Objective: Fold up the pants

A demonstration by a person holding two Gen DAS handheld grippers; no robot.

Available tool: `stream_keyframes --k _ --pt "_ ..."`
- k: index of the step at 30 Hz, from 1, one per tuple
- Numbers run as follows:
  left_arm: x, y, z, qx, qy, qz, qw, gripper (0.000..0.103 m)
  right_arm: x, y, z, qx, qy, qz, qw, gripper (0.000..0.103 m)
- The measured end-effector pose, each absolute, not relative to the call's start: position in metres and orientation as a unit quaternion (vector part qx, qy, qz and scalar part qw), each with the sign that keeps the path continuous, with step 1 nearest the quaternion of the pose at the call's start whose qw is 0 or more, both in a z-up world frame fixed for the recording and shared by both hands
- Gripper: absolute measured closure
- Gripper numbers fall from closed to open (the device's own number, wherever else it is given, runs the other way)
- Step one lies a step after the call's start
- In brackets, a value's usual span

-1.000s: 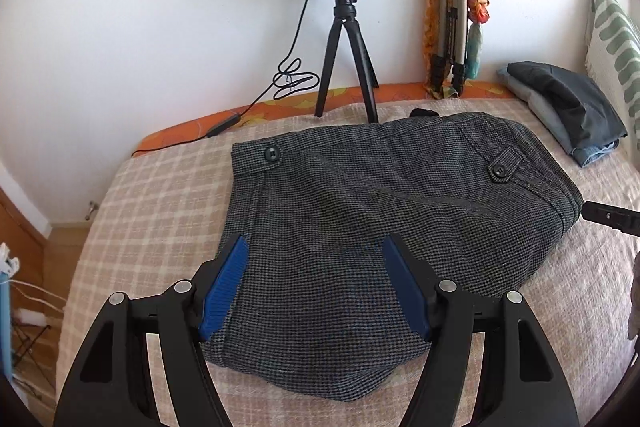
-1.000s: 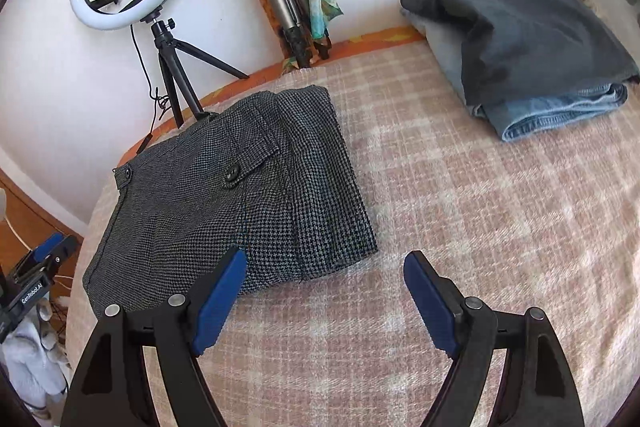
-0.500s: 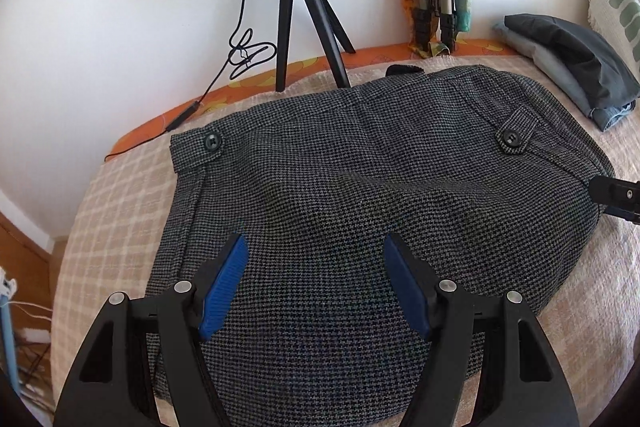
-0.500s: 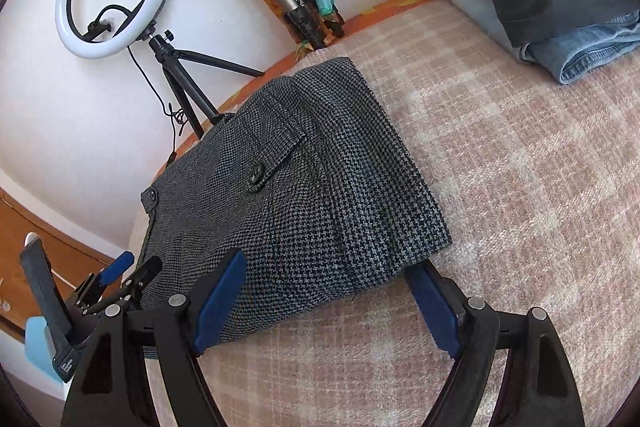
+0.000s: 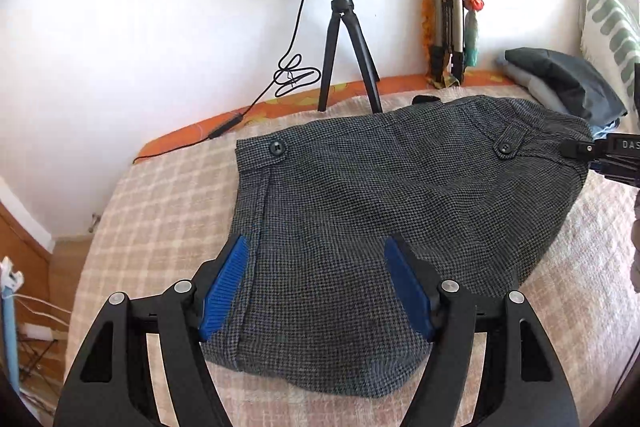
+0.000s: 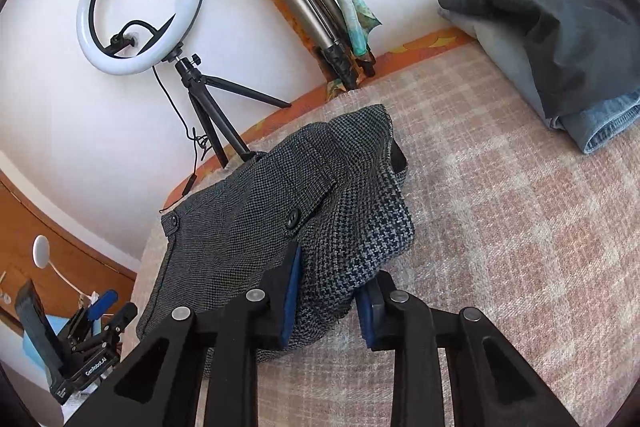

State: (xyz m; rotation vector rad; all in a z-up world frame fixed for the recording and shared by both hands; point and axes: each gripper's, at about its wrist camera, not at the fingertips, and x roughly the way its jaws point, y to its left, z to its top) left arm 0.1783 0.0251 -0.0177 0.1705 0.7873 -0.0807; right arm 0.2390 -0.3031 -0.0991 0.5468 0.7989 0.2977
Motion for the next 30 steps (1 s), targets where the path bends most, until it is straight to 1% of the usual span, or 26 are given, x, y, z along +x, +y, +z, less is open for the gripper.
stream_keyframes --k 1,2,3,5,10,14,15,16,17,18,21,24,26,28,30 --pt "0.17 0.027 -0.019 0.075 0.389 -0.046 0.917 0.035 0.239 -0.302 -0.099 0.262 0.381 0.143 0.875 0.08" --pt "0.162 0.026 -0.023 0.073 0.395 -0.054 0.914 0.038 0.24 -0.301 -0.099 0.263 0.38 0.142 0.875 0.081" --pt "0.152 0.024 -0.027 0.076 0.403 -0.063 0.91 0.042 0.24 -0.3 -0.1 0.264 0.38 0.139 0.875 0.081" --pt "0.135 0.013 -0.036 0.095 0.414 -0.078 0.902 0.045 0.242 -0.299 -0.101 0.27 0.379 0.137 0.874 0.081" --pt "0.122 -0.031 -0.062 0.202 0.422 -0.097 0.878 0.045 0.244 -0.302 -0.097 0.287 0.375 0.143 0.87 0.082" --pt "0.133 -0.037 -0.08 0.22 0.442 -0.102 0.864 0.045 0.242 -0.3 -0.094 0.276 0.373 0.143 0.874 0.082" --pt "0.135 -0.036 -0.084 0.227 0.442 -0.099 0.862 0.044 0.242 -0.3 -0.094 0.276 0.374 0.143 0.874 0.082" --pt "0.137 -0.036 -0.083 0.228 0.435 -0.102 0.865 0.046 0.242 -0.301 -0.095 0.278 0.375 0.143 0.873 0.082" --pt "0.139 -0.034 -0.083 0.227 0.435 -0.106 0.865 0.064 0.243 -0.303 -0.096 0.281 0.376 0.144 0.871 0.082" --pt "0.142 -0.033 -0.083 0.227 0.44 -0.107 0.862 0.084 0.243 -0.304 -0.096 0.284 0.377 0.145 0.87 0.082" --pt "0.149 -0.021 -0.069 0.183 0.449 -0.121 0.866 0.087 0.24 -0.306 -0.093 0.282 0.374 0.139 0.872 0.085" --pt "0.139 -0.011 -0.044 0.156 0.429 -0.137 0.879 0.087 0.234 -0.307 -0.092 0.262 0.367 0.123 0.884 0.087" --pt "0.136 -0.012 -0.043 0.155 0.441 -0.15 0.871 0.087 0.235 -0.306 -0.103 0.247 0.384 0.112 0.883 0.087" --pt "0.134 -0.016 -0.052 0.166 0.459 -0.148 0.86 0.084 0.236 -0.308 -0.117 0.253 0.401 0.107 0.874 0.087" --pt "0.133 -0.016 -0.056 0.172 0.467 -0.15 0.854 0.083 0.235 -0.309 -0.123 0.25 0.406 0.107 0.872 0.086"
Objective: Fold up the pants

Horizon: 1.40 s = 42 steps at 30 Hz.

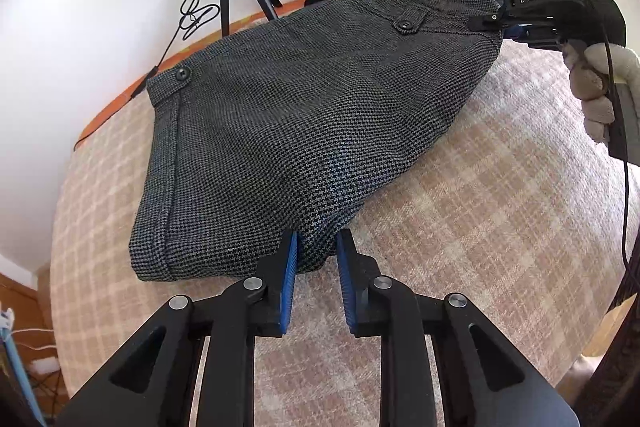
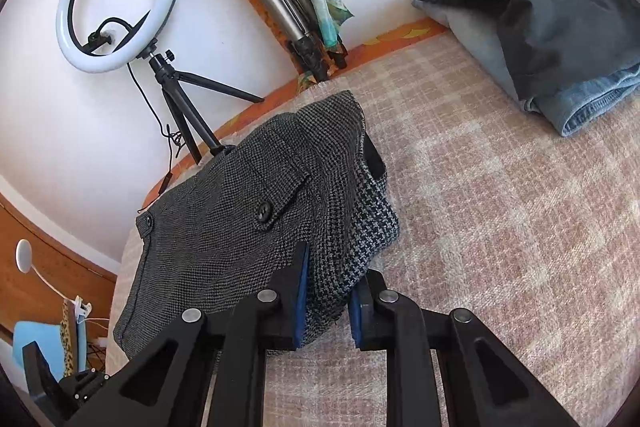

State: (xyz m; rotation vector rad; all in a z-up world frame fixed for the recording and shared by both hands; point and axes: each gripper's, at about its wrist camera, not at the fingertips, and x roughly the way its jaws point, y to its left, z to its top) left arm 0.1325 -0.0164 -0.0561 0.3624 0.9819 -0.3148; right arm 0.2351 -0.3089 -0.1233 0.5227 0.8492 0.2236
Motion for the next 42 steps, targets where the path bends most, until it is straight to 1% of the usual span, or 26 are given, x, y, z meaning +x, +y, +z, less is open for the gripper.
stream_keyframes --k 1,2,3,5,7,8,10,11,13,16,20,22,24,27,28,30,33,35,38,42 --pt "0.133 -0.015 -0.055 0.167 0.468 -0.149 0.855 0.081 0.234 -0.31 -0.124 0.25 0.407 0.109 0.872 0.084" --pt "0.133 -0.011 -0.051 0.154 0.468 -0.148 0.858 0.074 0.233 -0.311 -0.124 0.251 0.408 0.11 0.871 0.08" --pt "0.135 -0.007 -0.046 0.138 0.464 -0.145 0.863 0.066 0.232 -0.313 -0.124 0.253 0.41 0.108 0.87 0.072" --pt "0.139 0.001 -0.029 0.104 0.449 -0.139 0.877 0.06 0.229 -0.317 -0.125 0.261 0.411 0.102 0.867 0.061" --pt "0.149 0.003 -0.014 0.093 0.428 -0.125 0.89 0.058 0.228 -0.32 -0.131 0.278 0.414 0.099 0.861 0.058" --pt "0.156 0.002 -0.008 0.093 0.418 -0.114 0.896 0.057 0.228 -0.321 -0.135 0.289 0.418 0.099 0.855 0.054" --pt "0.176 -0.003 -0.004 0.084 0.412 -0.102 0.902 0.054 0.228 -0.321 -0.143 0.313 0.42 0.107 0.845 0.053" --pt "0.185 -0.007 -0.004 0.081 0.411 -0.094 0.903 0.052 0.227 -0.32 -0.145 0.324 0.416 0.11 0.843 0.052" --pt "0.203 -0.016 -0.01 0.074 0.413 -0.089 0.903 0.051 0.227 -0.317 -0.145 0.331 0.405 0.113 0.845 0.047" --pt "0.227 -0.029 -0.026 0.053 0.421 -0.08 0.902 0.051 0.227 -0.312 -0.144 0.339 0.393 0.111 0.848 0.046" --pt "0.249 -0.051 -0.049 0.065 0.421 -0.057 0.903 0.051 0.236 -0.308 -0.145 0.329 0.388 0.107 0.855 0.046" --pt "0.257 -0.06 -0.06 0.083 0.428 -0.051 0.899 0.051 0.239 -0.308 -0.146 0.33 0.383 0.102 0.856 0.05" --pt "0.263 -0.065 -0.072 0.096 0.436 -0.041 0.894 0.051 0.241 -0.31 -0.148 0.336 0.383 0.097 0.855 0.062" --pt "0.261 -0.069 -0.082 0.116 0.423 -0.038 0.898 0.051 0.246 -0.312 -0.148 0.335 0.386 0.091 0.855 0.073" --pt "0.26 -0.07 -0.082 0.119 0.42 -0.038 0.899 0.051 0.247 -0.312 -0.147 0.333 0.385 0.088 0.856 0.075" --pt "0.259 -0.067 -0.078 0.111 0.422 -0.041 0.899 0.051 0.246 -0.31 -0.142 0.322 0.381 0.084 0.863 0.081" --pt "0.253 -0.054 -0.069 0.088 0.423 -0.036 0.901 0.051 0.244 -0.303 -0.128 0.289 0.37 0.084 0.879 0.085" --pt "0.242 -0.045 -0.062 0.091 0.416 -0.026 0.904 0.051 0.242 -0.298 -0.115 0.262 0.359 0.087 0.892 0.086" --pt "0.22 -0.025 -0.055 0.086 0.414 -0.017 0.906 0.051 0.24 -0.285 -0.093 0.225 0.343 0.096 0.907 0.087" --pt "0.197 0.006 -0.061 0.078 0.429 -0.002 0.9 0.051 0.236 -0.262 -0.062 0.171 0.32 0.109 0.926 0.088"
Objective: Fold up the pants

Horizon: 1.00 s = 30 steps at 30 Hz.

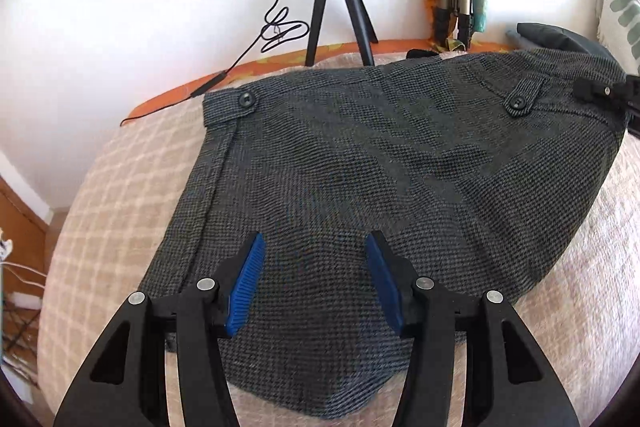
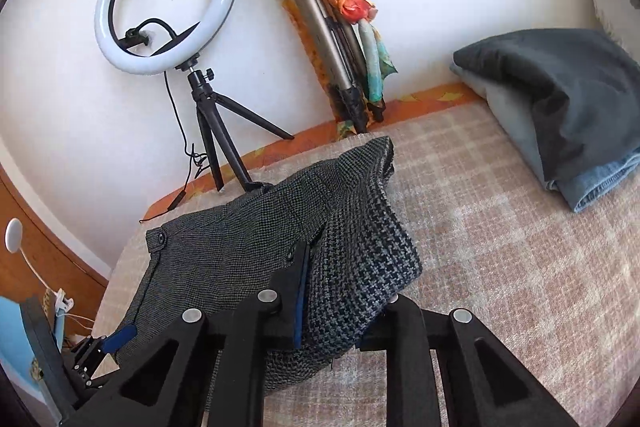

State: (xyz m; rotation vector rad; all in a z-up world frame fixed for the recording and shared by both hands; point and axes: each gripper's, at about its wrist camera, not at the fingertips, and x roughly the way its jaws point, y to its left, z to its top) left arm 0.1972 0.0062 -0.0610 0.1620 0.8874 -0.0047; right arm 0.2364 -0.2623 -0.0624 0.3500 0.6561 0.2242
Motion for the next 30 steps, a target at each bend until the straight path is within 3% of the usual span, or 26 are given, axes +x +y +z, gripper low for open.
stream_keyframes --k 6,15,21,30 --pt "0.187 0.045 -0.064 0.029 0.455 -0.019 0.89 0.044 0.229 -0.211 -0.02 0.097 0.295 0.142 0.94 0.089" --pt "0.161 0.141 -0.022 -0.05 0.394 0.06 0.916 0.045 0.209 -0.11 0.01 -0.026 0.264 0.189 0.946 0.089" --pt "0.146 0.199 -0.014 -0.104 0.369 0.115 0.916 0.045 0.203 -0.027 -0.003 -0.105 0.268 0.233 0.929 0.09" --pt "0.136 0.237 -0.011 -0.143 0.35 0.139 0.915 0.045 0.198 0.082 -0.072 -0.207 0.32 0.283 0.88 0.091"
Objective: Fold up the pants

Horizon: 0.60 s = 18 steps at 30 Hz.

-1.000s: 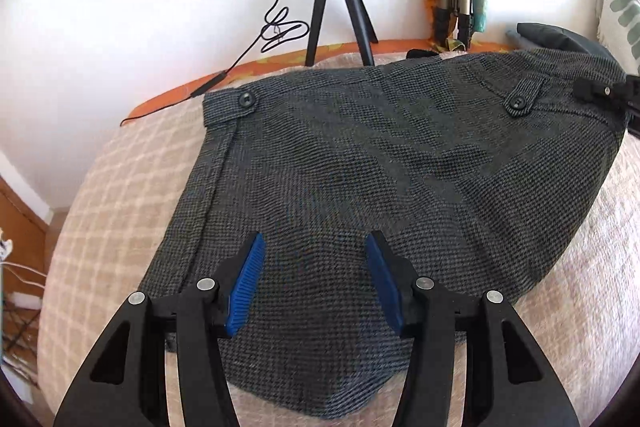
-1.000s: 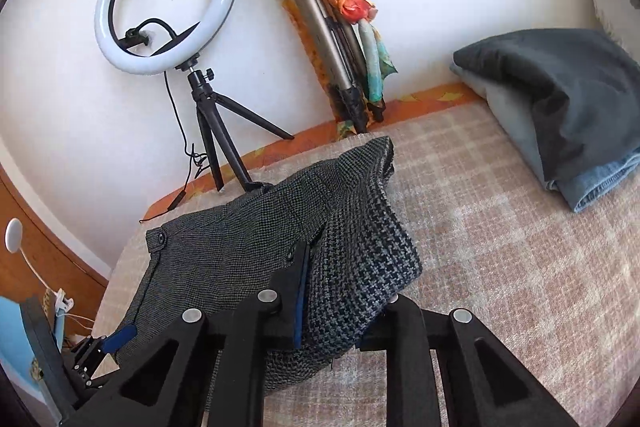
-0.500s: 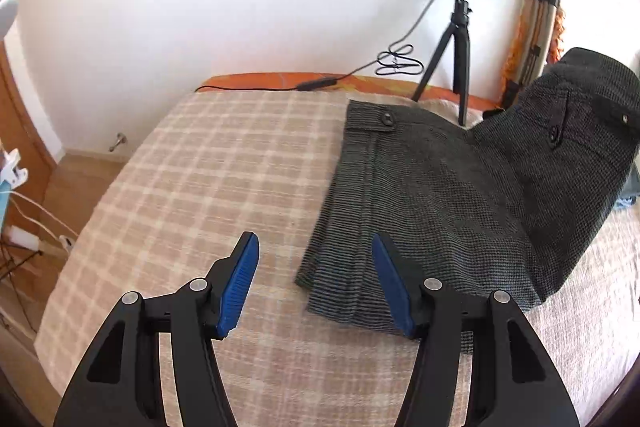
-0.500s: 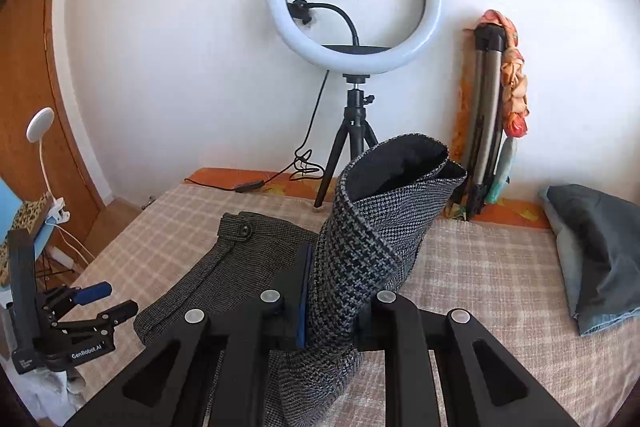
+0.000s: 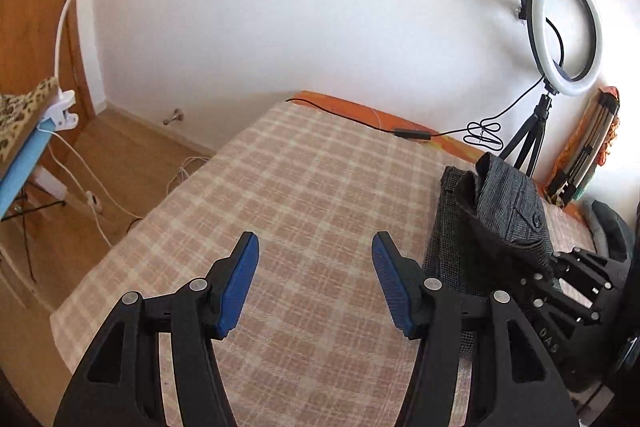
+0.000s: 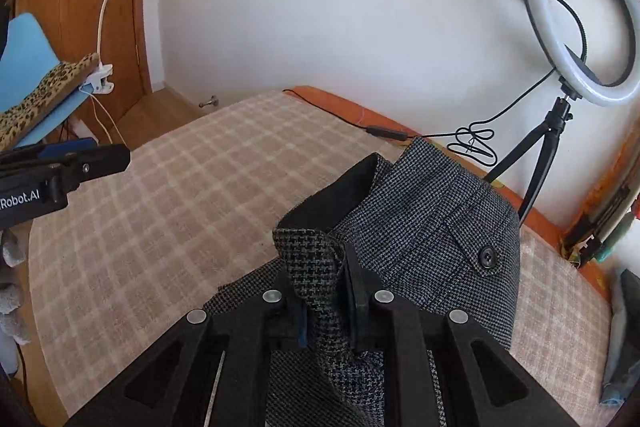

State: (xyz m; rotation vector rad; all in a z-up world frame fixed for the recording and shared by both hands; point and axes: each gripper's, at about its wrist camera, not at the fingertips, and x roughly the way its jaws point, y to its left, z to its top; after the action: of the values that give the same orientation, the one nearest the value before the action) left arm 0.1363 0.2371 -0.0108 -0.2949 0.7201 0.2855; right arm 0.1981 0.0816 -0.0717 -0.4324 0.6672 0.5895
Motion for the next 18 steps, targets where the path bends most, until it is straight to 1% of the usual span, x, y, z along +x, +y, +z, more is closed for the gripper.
stream_keyframes --k 7,10,11,12,14,16,17,18 --pt "0.137 0.239 -0.012 -0.131 0.348 0.142 0.917 0.045 0.191 0.104 -0.098 -0.233 0.339 0.31 0.857 0.091" --pt "0.138 0.239 -0.014 -0.128 0.352 0.145 0.916 0.045 0.191 0.096 -0.093 -0.206 0.343 0.341 0.851 0.078" --pt "0.138 0.24 -0.015 -0.13 0.353 0.145 0.915 0.045 0.191 0.091 -0.088 -0.181 0.346 0.361 0.847 0.067" --pt "0.138 0.24 -0.015 -0.13 0.353 0.145 0.915 0.045 0.19 0.084 -0.081 -0.153 0.346 0.38 0.845 0.063" --pt "0.138 0.239 -0.014 -0.131 0.353 0.144 0.915 0.045 0.19 0.066 -0.065 -0.099 0.341 0.407 0.841 0.06" --pt "0.137 0.238 -0.014 -0.136 0.354 0.138 0.915 0.045 0.191 0.043 -0.051 -0.06 0.333 0.418 0.843 0.054" --pt "0.137 0.235 -0.013 -0.135 0.355 0.133 0.915 0.045 0.191 0.031 -0.044 -0.046 0.326 0.414 0.848 0.046" --pt "0.137 0.231 -0.014 -0.134 0.357 0.126 0.916 0.045 0.193 0.019 -0.039 -0.035 0.323 0.41 0.852 0.041"
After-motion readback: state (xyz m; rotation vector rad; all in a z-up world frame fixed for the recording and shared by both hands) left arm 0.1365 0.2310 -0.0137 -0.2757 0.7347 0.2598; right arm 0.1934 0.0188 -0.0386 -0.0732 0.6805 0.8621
